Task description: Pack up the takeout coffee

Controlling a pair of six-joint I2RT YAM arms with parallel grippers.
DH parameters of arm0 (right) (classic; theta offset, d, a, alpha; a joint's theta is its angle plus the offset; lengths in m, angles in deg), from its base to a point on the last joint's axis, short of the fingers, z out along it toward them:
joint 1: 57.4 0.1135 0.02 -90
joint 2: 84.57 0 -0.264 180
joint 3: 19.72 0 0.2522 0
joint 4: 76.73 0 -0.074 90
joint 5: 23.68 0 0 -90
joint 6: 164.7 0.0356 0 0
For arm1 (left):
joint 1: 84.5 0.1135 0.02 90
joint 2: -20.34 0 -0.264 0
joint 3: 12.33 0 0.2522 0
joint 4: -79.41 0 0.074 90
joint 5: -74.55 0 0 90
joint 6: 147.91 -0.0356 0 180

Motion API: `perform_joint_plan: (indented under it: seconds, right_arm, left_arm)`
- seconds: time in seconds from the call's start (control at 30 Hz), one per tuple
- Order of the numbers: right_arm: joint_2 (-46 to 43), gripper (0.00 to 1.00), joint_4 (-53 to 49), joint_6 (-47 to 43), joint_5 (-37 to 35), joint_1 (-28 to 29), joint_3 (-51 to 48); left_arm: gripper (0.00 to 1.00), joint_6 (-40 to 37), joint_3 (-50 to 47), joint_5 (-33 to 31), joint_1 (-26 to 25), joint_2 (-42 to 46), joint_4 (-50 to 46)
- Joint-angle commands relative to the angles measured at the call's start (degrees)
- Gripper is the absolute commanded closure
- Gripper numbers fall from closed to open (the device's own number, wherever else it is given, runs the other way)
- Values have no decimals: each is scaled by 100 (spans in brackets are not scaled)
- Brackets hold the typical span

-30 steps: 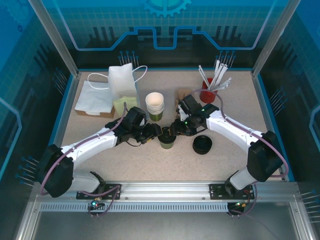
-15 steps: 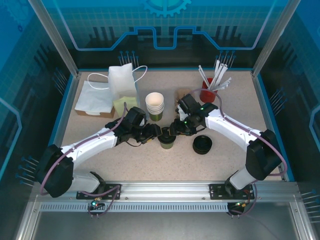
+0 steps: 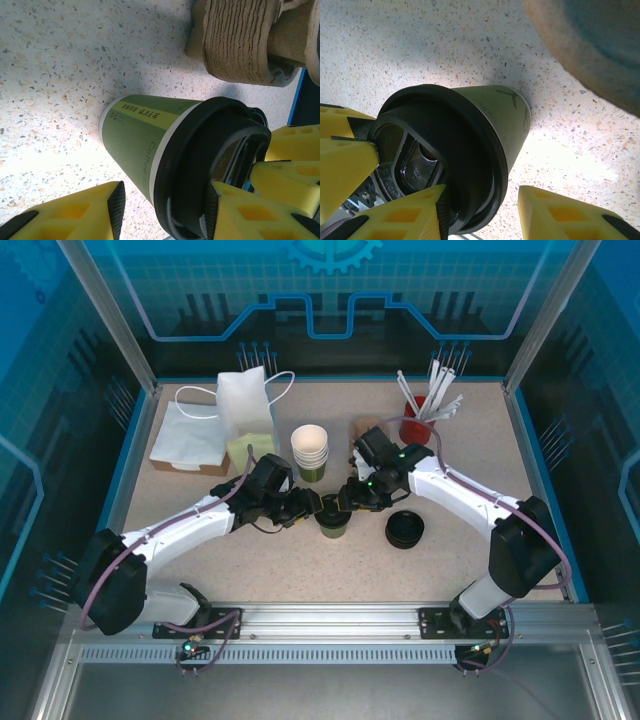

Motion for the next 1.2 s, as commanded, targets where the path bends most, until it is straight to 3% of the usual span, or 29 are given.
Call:
perform_joint_plan:
  seconds: [0.0, 0.43, 0.73, 0.9, 1.1, 1.13, 1.17]
  right_arm:
    - [243, 59, -745, -157, -131, -43, -41]
    - [254, 60, -791, -220, -172, -64, 24]
    - [-143, 52, -357, -263, -178, -81, 272]
    - [-404, 39, -281, -332, -364, -87, 267]
    - [-817, 23, -95, -484, -488, -56, 109]
    - [-886, 18, -90, -535, -532, -47, 91]
    - [-951, 6, -95, -586, -618, -11, 82]
  left_arm:
    - [55, -48, -255, -438, 22, -358, -1219]
    - [57, -49, -188, -350, 29, -384, -1154]
    - [46, -186, 378, -307, 27, -139, -1310]
    - [31, -215, 652, -217, 29, -55, -1225]
    - [23, -332, 898, -115, 39, 16, -1142]
    - [22, -367, 913, -161, 46, 89, -1157]
    - [21, -396, 918, -236, 67, 187, -1182]
